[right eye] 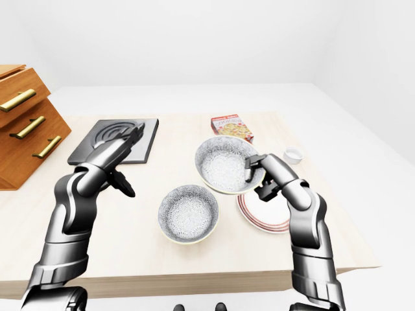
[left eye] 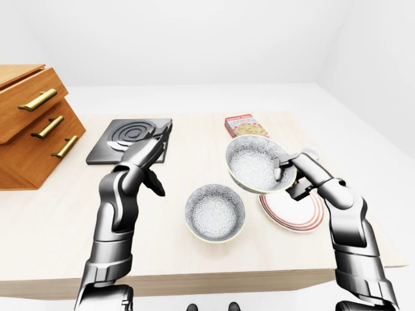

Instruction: Pick the akita bowl from table center and place it on the plate.

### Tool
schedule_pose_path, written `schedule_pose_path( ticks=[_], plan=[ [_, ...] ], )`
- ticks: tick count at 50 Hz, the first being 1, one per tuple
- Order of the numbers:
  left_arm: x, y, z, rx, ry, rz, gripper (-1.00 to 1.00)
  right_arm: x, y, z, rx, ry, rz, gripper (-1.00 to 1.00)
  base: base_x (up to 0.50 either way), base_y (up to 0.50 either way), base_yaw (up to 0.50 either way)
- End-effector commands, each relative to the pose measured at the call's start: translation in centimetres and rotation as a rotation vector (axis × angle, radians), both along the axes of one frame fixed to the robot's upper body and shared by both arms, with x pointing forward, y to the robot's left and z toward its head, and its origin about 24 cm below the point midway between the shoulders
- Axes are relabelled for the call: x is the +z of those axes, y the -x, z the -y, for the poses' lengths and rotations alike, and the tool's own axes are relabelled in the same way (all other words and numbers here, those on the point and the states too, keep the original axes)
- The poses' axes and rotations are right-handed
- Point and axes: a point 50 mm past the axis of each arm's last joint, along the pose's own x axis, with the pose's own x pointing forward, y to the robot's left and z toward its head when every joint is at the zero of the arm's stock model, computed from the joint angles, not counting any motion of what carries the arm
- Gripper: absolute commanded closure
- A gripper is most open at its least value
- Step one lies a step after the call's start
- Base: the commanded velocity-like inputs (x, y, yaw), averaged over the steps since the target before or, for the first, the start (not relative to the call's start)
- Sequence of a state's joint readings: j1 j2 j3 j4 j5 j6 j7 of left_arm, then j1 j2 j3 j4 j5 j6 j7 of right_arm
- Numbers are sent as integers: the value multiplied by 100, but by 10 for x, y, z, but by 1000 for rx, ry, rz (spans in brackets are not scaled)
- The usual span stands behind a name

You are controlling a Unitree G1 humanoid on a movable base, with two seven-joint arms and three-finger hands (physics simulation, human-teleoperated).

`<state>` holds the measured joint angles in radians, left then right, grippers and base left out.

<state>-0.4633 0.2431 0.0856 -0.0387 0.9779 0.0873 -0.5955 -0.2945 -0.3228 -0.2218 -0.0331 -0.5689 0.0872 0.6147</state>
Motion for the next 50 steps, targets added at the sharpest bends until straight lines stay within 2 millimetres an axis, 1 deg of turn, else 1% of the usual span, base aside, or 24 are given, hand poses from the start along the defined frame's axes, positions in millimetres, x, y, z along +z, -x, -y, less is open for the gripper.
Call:
schedule_pose_path(
  ticks=[1,4,7,9,13,20,26,29,35,44,50],
  plan=[
    [-12,-3,-9,23,59,-18,-100,-11,33,32,-112,-89,13,100,0,0,0],
    [-11,-2,-8,16,81,-8,-100,-16,37,38,-142,-94,2,100,0,0,0],
    [-10,-2,-5,-4,175,10,-100,-21,42,44,-169,-108,-12,100,0,0,0],
    [-15,-2,-6,-1,219,15,-100,-23,45,48,-187,-115,-14,100,0,0,0],
    [-19,-1,-5,-5,252,16,-100,-25,47,55,-217,-116,-17,100,0,0,0],
    [-14,-1,-5,-13,265,37,-100,-27,44,60,-248,-111,-19,100,0,0,0],
    [-12,0,-4,-19,265,46,-100,-33,43,68,-285,-104,-38,100,0,0,0],
    [-12,-1,-5,-15,259,42,-100,-40,44,73,-315,-108,-58,100,0,0,0],
    [-12,-2,-6,-12,259,43,-100,-51,41,77,-348,-95,-81,100,0,0,0],
    [-14,-2,-7,-8,260,39,-100,-63,48,86,-373,-78,-90,100,0,0,0],
    [-18,-1,-8,-1,261,28,-100,-69,48,91,-394,-56,-90,100,0,0,0]
  ],
)
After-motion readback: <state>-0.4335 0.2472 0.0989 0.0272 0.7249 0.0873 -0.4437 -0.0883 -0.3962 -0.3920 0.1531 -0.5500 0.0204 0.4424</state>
